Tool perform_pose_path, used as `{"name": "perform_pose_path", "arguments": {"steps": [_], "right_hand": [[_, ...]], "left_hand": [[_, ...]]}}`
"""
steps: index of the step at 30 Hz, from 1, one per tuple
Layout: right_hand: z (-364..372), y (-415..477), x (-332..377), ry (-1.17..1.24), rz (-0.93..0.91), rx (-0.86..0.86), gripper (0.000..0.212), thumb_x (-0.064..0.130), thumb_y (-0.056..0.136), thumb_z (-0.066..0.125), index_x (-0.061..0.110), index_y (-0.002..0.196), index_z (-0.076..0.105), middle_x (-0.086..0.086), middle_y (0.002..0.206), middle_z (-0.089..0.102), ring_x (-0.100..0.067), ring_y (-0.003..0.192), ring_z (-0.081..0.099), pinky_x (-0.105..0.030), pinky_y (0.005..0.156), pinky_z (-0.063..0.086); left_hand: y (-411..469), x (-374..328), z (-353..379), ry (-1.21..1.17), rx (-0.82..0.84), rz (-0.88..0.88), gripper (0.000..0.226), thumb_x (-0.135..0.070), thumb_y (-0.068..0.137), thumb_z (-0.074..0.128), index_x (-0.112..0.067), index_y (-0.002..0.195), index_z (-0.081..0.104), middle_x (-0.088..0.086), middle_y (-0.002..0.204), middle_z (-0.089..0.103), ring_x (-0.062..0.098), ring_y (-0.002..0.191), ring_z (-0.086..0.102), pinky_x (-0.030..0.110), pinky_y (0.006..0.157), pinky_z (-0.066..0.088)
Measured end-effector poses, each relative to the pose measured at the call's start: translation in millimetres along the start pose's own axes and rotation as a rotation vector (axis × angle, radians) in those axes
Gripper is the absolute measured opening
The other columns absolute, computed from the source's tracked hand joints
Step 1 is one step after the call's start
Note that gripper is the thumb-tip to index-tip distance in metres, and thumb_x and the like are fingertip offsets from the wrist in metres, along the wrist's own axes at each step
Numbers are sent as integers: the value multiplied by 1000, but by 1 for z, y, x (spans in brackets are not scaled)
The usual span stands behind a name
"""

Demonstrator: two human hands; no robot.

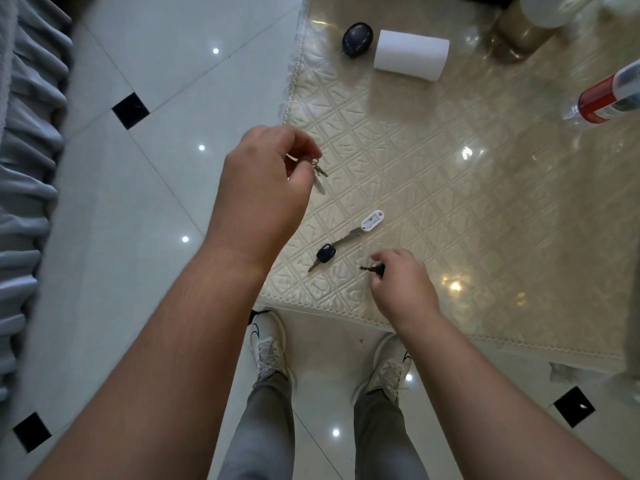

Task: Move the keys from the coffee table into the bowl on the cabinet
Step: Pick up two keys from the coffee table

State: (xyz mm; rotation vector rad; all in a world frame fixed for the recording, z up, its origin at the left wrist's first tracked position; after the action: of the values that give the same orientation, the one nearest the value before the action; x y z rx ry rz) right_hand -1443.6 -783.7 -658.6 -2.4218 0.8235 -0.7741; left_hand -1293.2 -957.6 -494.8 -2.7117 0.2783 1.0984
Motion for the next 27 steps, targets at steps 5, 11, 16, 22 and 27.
{"name": "perform_pose_path", "arguments": {"steps": [5,11,16,22,27], "right_hand": [[2,-2,-6,18,3,-84,33,-6,83,55,12,107,68,-2,111,57,-26,105,48,-33,78,45],[5,-5,-17,-98,123,-93,25,2,85,54,16,106,58,-4,111,58,-29,105,46,-39,83,43],[9,-9,-27,-62,177,0,18,3,86,51,15,98,57,-10,109,56,-32,92,56,-35,74,45],[-50,-25,-2,135,81,-188,10,10,92,56,17,98,55,-4,101,48,-20,66,54,-34,59,46],[-127,-61,19,290,27,-271,19,5,88,59,21,97,65,2,97,58,-7,76,54,-13,58,37]], "left_hand": [[-5,-7,2,-26,-8,24,19,-15,87,63,-29,95,72,-13,94,62,-6,84,60,9,74,46],[-5,-12,7,-43,13,32,19,-15,87,63,-30,94,73,-15,94,62,-2,85,62,16,76,51],[-4,-21,5,-15,16,63,20,-15,86,65,-31,94,73,-15,93,62,-4,85,61,14,76,50],[-10,-46,-6,-14,43,101,18,-16,87,64,-29,95,74,-13,94,64,-1,85,63,18,78,51],[-27,-87,-38,-32,57,146,18,-16,87,66,-30,95,73,-13,94,64,-2,84,63,16,78,51]]}}
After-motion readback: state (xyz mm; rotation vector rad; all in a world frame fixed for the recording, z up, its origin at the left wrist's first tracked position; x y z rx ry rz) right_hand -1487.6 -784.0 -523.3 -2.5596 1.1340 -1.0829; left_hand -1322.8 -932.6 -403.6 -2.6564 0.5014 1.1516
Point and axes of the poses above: each hand's wrist, its own y-axis towards the middle knuckle, its own z-axis out of the palm, x = y × z, the point moved 8 cm from there along y, towards the middle knuckle
